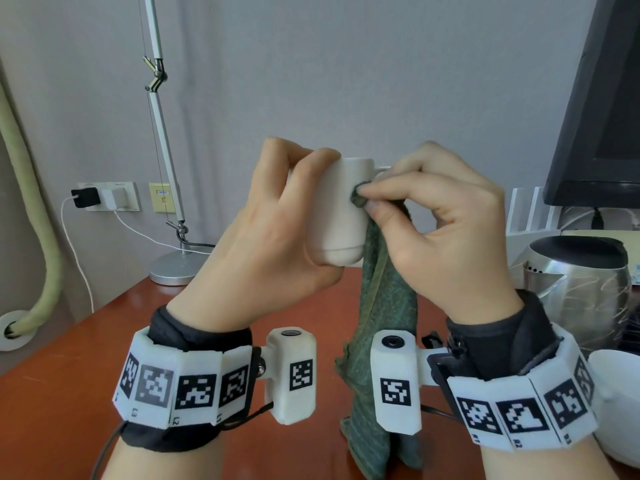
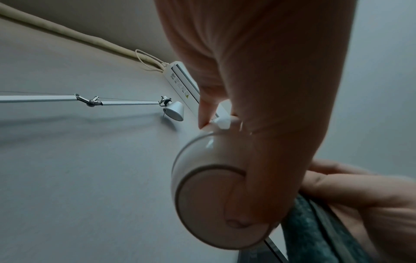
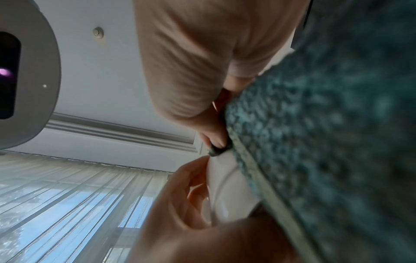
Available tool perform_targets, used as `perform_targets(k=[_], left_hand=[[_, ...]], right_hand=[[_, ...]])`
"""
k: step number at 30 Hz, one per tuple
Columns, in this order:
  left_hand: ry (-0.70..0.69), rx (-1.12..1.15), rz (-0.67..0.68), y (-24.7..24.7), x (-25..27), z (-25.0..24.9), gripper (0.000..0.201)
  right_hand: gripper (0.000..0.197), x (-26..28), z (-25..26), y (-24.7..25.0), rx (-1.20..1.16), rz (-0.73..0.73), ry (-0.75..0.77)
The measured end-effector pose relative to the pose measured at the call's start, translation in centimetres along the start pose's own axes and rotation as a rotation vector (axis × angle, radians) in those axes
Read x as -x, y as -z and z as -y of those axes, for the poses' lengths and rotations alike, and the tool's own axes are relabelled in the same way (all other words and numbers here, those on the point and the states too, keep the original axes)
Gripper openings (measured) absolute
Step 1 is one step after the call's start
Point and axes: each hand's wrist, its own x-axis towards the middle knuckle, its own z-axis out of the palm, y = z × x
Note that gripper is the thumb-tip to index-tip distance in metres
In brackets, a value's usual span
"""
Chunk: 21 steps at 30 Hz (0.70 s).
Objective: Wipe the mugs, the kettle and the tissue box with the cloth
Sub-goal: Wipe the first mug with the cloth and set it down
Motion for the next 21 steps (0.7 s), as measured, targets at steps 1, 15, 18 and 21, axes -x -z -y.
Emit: perform_targets(k=[1, 15, 18, 21], left_hand=[[-0.002, 0.001, 0.003, -0.1, 0.0, 0.0, 0.085], [0.073, 0.031, -0.108, 0.3, 0.7, 2.0, 0.081], [0.142, 0.171, -0.211, 0.5, 0.8, 2.3, 0.083], [0.129, 0.246, -0.235, 0.6, 0.8, 2.0, 0.087]], right_hand=[[0.014, 0.0, 0.1, -0.1, 0.0, 0.0, 0.004], [0.015, 0.3, -0.1, -0.3, -0.093, 0.245, -0.054], [0.014, 0.3, -0.7, 0.0, -0.065, 0.218, -0.077], [0.013, 0.1, -0.6, 0.2, -0.072, 0.054, -0.091]])
